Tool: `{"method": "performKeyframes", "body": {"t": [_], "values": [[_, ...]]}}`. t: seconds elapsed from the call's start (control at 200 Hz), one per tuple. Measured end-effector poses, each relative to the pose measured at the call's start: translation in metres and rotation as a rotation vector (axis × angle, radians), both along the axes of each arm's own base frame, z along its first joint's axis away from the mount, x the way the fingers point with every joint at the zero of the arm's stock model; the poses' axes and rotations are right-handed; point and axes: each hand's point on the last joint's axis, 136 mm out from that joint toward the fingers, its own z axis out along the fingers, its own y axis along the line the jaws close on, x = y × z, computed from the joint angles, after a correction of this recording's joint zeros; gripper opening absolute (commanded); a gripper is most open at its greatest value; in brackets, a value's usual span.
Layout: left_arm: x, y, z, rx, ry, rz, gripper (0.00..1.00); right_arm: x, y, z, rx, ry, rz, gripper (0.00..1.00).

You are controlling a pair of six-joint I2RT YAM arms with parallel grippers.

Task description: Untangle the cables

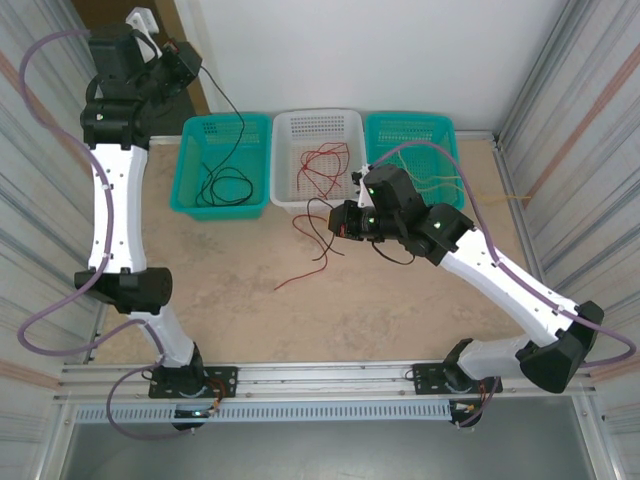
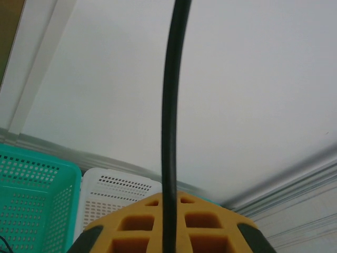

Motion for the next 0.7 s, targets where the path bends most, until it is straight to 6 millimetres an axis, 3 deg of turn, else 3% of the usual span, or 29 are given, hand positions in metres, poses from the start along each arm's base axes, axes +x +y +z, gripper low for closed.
{"method": "performKeyframes", "body": {"t": [0.401,0.516,0.601,0.701], "values": [[0.001,0.003,0.006,0.013,-0.027,0.019,0.00,-0.006,0.022,-0.009,0.001,0.014,0.056,0.00],[0.005,0.006,-0.002,0.036,-0.019,0.034,0.00,-0.007,0.024,-0.011,-0.003,0.017,0.063,0.00],[0.014,0.010,-0.025,0.062,0.027,0.051,0.35,-0.007,0.025,-0.011,-0.002,0.017,0.063,0.00],[0.031,0.015,-0.060,0.073,0.111,0.061,0.58,-0.007,0.024,-0.011,-0.004,0.017,0.063,0.00]]}}
